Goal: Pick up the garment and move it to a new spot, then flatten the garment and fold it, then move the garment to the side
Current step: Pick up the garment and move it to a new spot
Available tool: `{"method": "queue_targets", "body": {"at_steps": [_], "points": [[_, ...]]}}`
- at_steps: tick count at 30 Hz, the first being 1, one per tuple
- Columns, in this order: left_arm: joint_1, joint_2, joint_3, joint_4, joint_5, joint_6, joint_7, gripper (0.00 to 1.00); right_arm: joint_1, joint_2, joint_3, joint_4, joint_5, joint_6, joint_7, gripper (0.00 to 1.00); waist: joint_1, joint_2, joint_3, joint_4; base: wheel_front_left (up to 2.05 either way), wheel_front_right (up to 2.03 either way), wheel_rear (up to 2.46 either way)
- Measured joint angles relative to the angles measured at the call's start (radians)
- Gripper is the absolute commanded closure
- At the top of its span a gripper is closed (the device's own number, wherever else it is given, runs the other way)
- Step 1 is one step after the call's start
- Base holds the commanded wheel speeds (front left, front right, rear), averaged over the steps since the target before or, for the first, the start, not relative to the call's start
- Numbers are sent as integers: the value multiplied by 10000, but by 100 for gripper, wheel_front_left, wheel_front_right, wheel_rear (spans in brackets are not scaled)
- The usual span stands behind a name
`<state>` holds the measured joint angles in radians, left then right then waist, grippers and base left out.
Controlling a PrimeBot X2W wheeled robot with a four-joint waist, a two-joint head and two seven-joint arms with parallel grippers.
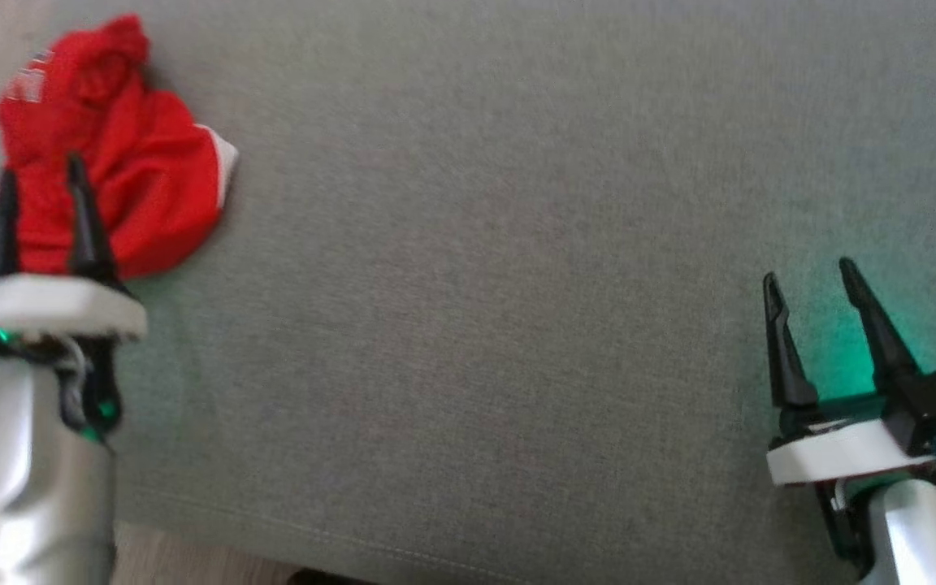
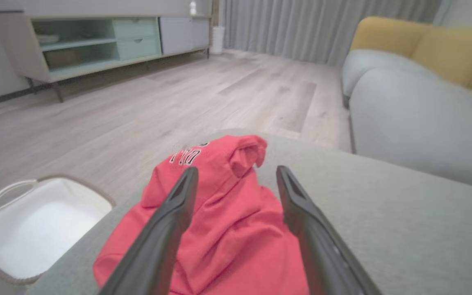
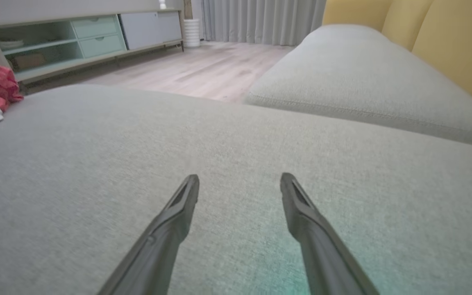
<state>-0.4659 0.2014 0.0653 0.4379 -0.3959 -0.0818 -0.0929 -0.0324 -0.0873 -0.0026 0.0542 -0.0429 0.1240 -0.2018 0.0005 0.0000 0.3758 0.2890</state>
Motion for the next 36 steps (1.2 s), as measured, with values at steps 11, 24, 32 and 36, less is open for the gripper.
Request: {"method": "queue_targets", "body": {"at_steps": [11, 24, 32, 36], "points": [[-2631, 460, 203, 4884, -86, 650, 1586, 0, -164, -357, 144, -487, -86, 0, 368, 0, -3, 0, 844, -708, 0, 0, 0], [-3133, 723, -35, 5760, -328, -153, 1860, 100, -150, -161, 184, -318, 105, 0, 280, 0, -6, 0, 125, -904, 0, 0, 0], [-3320, 811, -516, 2897, -1039, -428, 2151, 100, -149, 222, 318, 585, 393, 0, -203, 0, -6, 0, -814, -1189, 0, 0, 0], [-2637, 740, -794, 575, -1703, -430, 3037, 100, -146, 299, 368, 1007, 581, 0, -370, 0, -7, 0, -1304, -1528, 0, 0, 0]]}}
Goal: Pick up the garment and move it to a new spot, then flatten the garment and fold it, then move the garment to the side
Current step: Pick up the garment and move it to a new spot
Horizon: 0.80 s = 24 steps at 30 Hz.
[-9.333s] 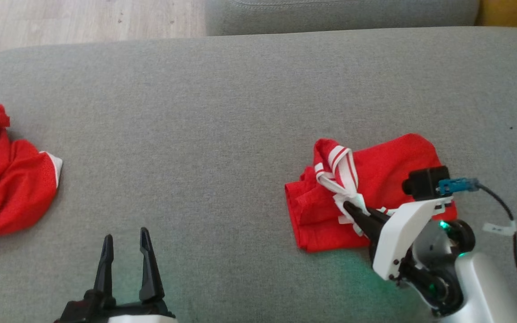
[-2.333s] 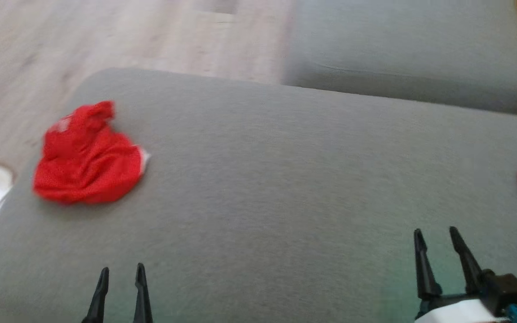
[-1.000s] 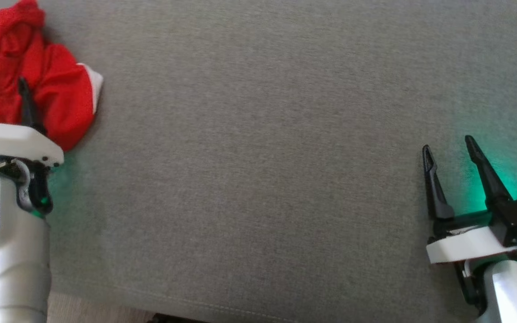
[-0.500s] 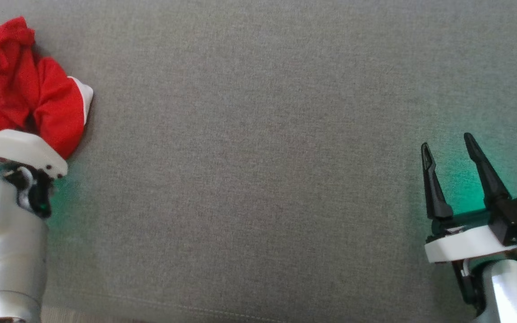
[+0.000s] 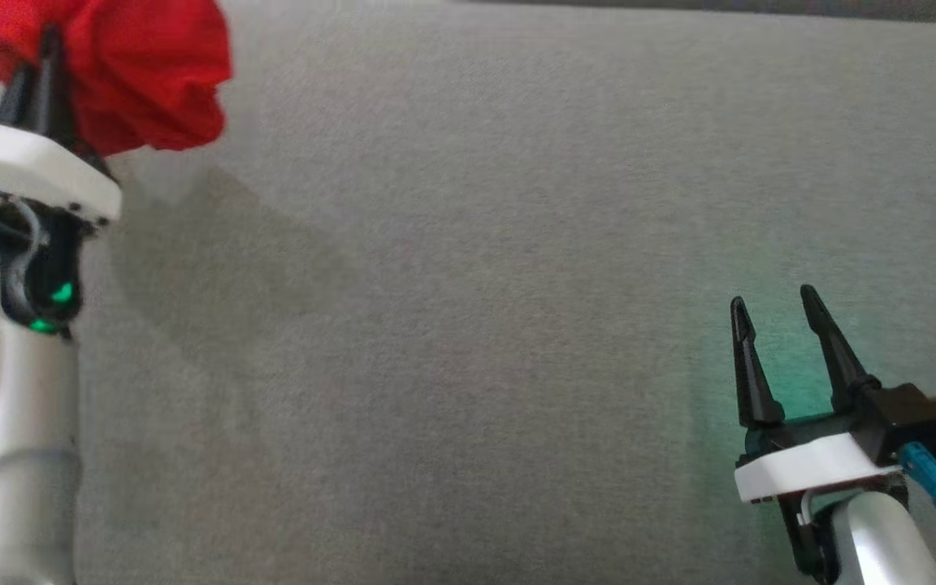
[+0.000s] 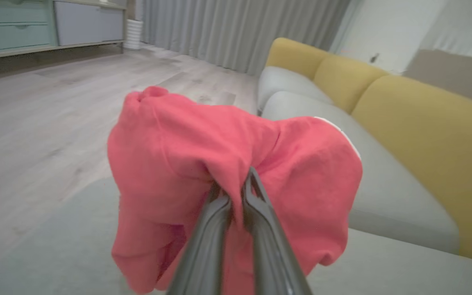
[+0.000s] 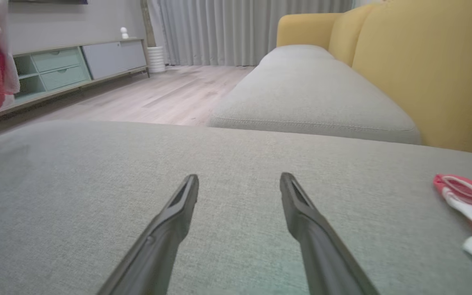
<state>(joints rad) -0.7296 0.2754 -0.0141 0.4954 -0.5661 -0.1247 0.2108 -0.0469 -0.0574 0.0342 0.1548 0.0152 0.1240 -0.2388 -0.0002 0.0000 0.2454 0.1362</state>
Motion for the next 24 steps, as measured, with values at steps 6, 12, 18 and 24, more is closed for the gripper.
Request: {"method": "queue_targets", "body": {"at_steps": [6, 12, 18, 24], "points": [[2073, -686, -305, -4358, -1384, 203, 1829, 100, 109, 46, 63, 217, 468, 0, -109, 0, 0, 0, -570, -831, 0, 0, 0], [4344, -1618, -1597, -7975, -2265, 999, 3356, 100, 438, 71, 77, -82, 909, 0, -115, 0, 0, 0, -919, -1864, 0, 0, 0], [6010, -1985, -3243, -9010, -2660, 1407, 3787, 100, 512, 90, 196, -437, 1174, 0, -119, 0, 1, 0, -999, -2927, 0, 0, 0], [6166, -2023, -3269, -6707, -2351, 1703, 3168, 100, 593, 92, 522, -635, 1350, 0, -121, 0, 2, 0, -925, -3785, 0, 0, 0]]}}
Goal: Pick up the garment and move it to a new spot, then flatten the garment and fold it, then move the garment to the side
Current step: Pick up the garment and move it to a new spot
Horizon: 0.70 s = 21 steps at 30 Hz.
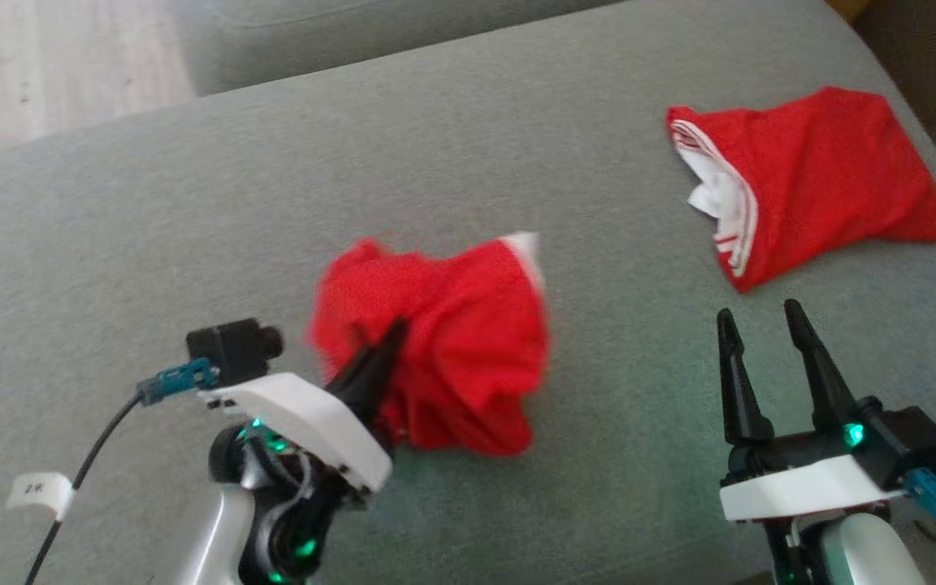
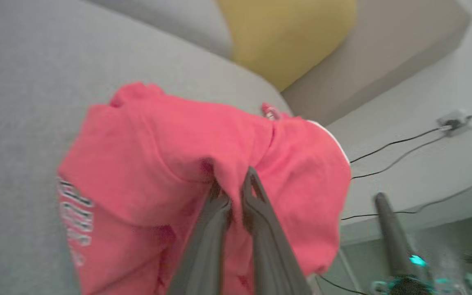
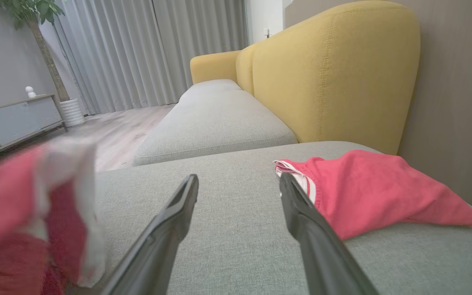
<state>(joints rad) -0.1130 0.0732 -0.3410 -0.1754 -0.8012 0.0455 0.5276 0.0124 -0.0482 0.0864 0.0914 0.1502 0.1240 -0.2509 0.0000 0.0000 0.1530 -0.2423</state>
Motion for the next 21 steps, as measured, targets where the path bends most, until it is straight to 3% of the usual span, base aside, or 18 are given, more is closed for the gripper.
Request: {"method": "queue_targets", "body": {"at_steps": [5, 11, 12, 13, 14, 21], "points": [[-902, 198, 598, 3532, 1014, 171, -1457, 100, -5, 2, 90, -10, 84, 0, 0, 0, 0, 0, 74, -411, 0, 0, 0], [-2067, 188, 677, 6633, 1837, 58, -3425, 100, -3, 4, 40, -12, 12, 0, 0, 0, 1, 0, 40, -310, 0, 0, 0], [-2158, 159, 652, 6951, 1985, 56, -3816, 61, -3, 4, 21, -13, -35, 0, 0, 0, 1, 0, 26, -257, 0, 0, 0], [-2236, 132, 589, 7210, 2088, -10, -4132, 6, -2, 4, -17, -23, -54, 0, 0, 0, 1, 0, 6, -193, 0, 0, 0], [-2306, 98, 522, 7419, 2144, -119, -4389, 0, 0, 4, -77, -40, -77, 0, 0, 0, 1, 0, -18, -117, 0, 0, 0], [-2330, 17, 391, 7166, 2727, -96, -6462, 0, 54, 6, -571, -261, -357, 0, 0, 0, 1, 0, -327, 588, 0, 0, 0]]}}
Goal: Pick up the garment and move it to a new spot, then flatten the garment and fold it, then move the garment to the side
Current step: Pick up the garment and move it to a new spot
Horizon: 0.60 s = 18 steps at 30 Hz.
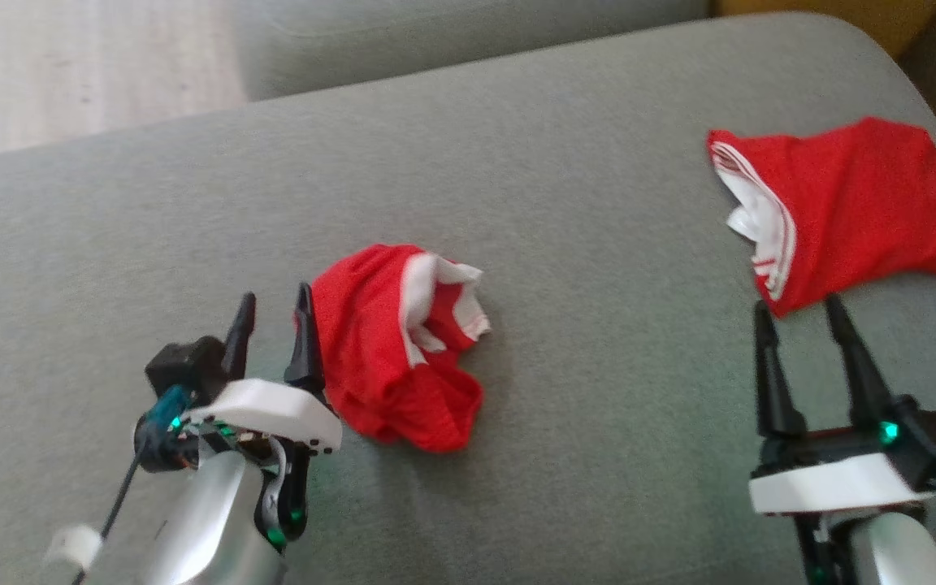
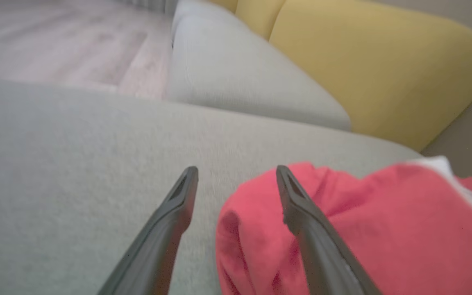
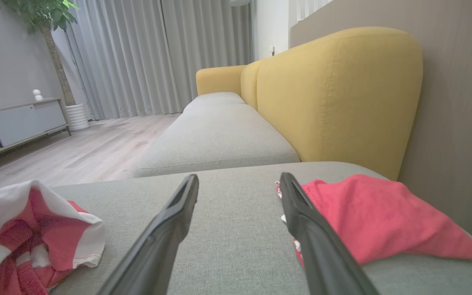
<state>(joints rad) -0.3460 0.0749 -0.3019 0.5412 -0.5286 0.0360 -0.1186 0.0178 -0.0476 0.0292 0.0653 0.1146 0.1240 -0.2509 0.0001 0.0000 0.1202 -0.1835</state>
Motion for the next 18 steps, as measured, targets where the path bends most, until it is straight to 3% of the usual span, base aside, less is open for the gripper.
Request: {"method": "queue_targets", "body": {"at_steps": [5, 13, 16, 18], "points": [[1010, 190, 105, -1450, 443, 382, -1060, 0, 362, 12, -671, -238, -213, 0, 0, 0, -1, 0, -354, 643, 0, 0, 0], [3885, 575, 685, -3839, 1337, 936, -1308, 0, 590, 31, -1444, -347, -546, 0, 0, 0, -1, 0, -880, 1709, 0, 0, 0], [4668, 531, 1126, -4485, 1789, 941, -1336, 0, 662, 31, -1649, -291, -550, 0, 0, 0, -2, 0, -1066, 2071, 0, 0, 0], [5234, 460, 1549, -4627, 2211, 640, -1336, 0, 879, 40, -1609, -4, -616, 0, 0, 0, -2, 0, -1212, 2385, 0, 0, 0]]}}
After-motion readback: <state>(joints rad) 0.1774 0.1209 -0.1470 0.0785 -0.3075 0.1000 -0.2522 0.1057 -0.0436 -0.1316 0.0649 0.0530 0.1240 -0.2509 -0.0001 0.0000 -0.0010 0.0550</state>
